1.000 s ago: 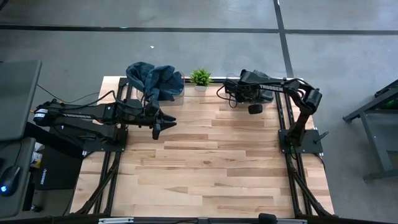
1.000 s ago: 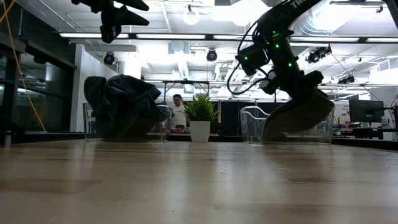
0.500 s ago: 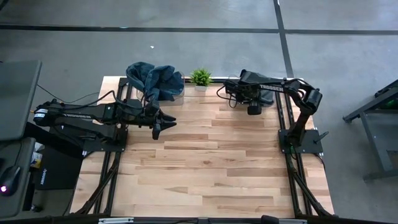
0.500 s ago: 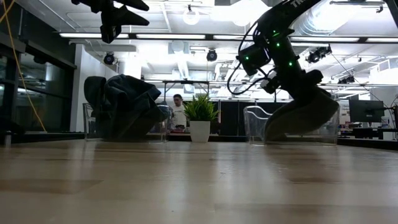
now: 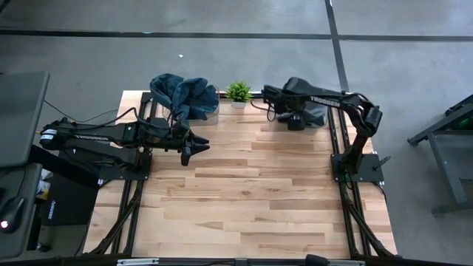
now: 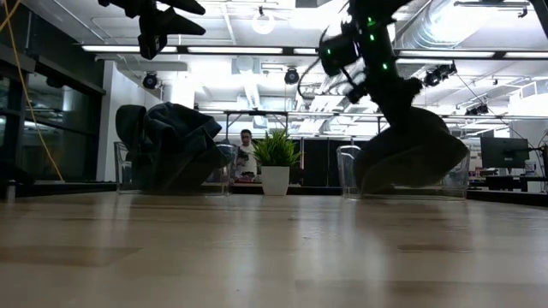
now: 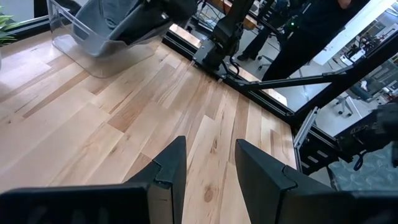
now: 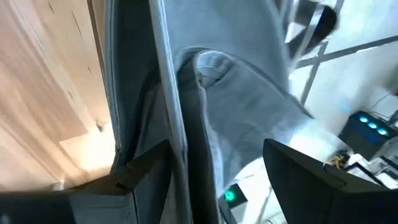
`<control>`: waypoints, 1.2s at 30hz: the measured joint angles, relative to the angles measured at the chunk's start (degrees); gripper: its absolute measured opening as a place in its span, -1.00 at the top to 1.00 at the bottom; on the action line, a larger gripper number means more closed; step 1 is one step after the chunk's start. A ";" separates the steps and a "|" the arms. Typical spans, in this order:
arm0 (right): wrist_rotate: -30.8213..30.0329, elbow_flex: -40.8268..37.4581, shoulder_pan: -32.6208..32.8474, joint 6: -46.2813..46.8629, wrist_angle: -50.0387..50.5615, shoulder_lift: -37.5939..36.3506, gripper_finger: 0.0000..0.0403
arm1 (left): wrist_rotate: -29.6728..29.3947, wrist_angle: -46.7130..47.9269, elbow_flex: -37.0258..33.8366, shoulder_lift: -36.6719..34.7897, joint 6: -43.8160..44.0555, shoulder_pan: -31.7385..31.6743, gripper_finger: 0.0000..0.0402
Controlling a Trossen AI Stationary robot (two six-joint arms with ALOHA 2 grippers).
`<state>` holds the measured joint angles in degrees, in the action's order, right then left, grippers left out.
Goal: Pick & Place hat
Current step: Put the gray cap into the right transparent bin, then return to Home Position
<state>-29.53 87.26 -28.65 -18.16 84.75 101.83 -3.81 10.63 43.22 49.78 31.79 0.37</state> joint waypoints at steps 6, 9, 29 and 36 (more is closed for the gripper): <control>3.77 7.91 0.50 2.31 5.28 -0.06 -0.21 | -0.02 0.04 0.00 0.00 0.00 0.02 0.43; 5.64 10.17 0.84 3.16 5.25 -0.06 -0.21 | -0.02 0.23 0.00 0.00 0.00 0.02 0.43; 30.62 17.50 4.12 11.76 -8.35 -5.97 0.24 | -4.58 7.93 0.00 -3.33 -2.08 0.00 0.43; 31.68 9.23 8.05 16.56 -18.54 -13.39 0.90 | -9.67 12.58 0.00 -9.83 -4.93 0.00 0.43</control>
<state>2.15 96.49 -20.60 -1.60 66.21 88.44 -13.49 23.21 43.22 39.95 26.86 0.36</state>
